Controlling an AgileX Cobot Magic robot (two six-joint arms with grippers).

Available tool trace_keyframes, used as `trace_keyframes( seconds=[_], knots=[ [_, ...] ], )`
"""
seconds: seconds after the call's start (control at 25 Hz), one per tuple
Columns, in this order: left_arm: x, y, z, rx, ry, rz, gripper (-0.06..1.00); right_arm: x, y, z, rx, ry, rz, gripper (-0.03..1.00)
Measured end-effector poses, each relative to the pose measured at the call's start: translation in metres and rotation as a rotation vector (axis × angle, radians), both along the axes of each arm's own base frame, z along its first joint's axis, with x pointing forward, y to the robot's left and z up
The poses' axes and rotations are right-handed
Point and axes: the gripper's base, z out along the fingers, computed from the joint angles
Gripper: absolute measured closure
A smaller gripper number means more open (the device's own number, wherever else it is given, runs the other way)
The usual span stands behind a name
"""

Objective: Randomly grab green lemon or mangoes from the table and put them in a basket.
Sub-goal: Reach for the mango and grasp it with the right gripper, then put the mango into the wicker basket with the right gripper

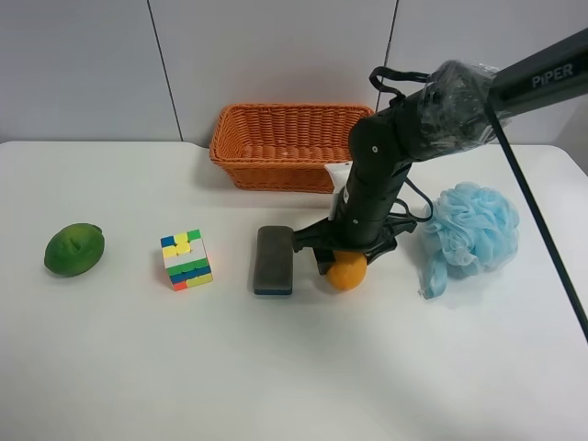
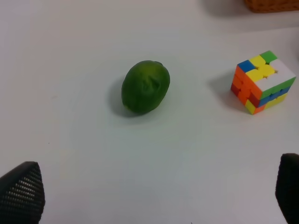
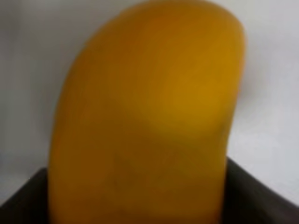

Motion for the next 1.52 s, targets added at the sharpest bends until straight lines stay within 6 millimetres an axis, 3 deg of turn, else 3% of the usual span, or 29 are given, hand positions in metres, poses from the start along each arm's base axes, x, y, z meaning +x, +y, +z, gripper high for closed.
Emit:
trace_keyframes(
  seconds=[0.32,0.44,1.04,1.32,1.52],
  knots=[
    [0.000,0.000,0.000,0.000,0.000,0.000,-0.05,0.001,0.001,0.001,0.008,-0.011,0.000,0.33],
    [0.000,0.000,0.000,0.000,0.000,0.000,-0.05,-0.002,0.000,0.012,0.017,-0.007,-0.010,0.33],
    [0.000,0.000,0.000,0.000,0.000,0.000,-0.05,-0.029,-0.017,0.149,0.114,-0.151,-0.009,0.33],
    [0.000,0.000,0.000,0.000,0.000,0.000,-0.05,-0.001,-0.018,0.208,0.017,-0.246,0.014,0.33],
    [0.000,0.000,0.000,0.000,0.000,0.000,-0.05,0.041,-0.017,0.212,-0.015,-0.268,0.014,0.33]
  ],
)
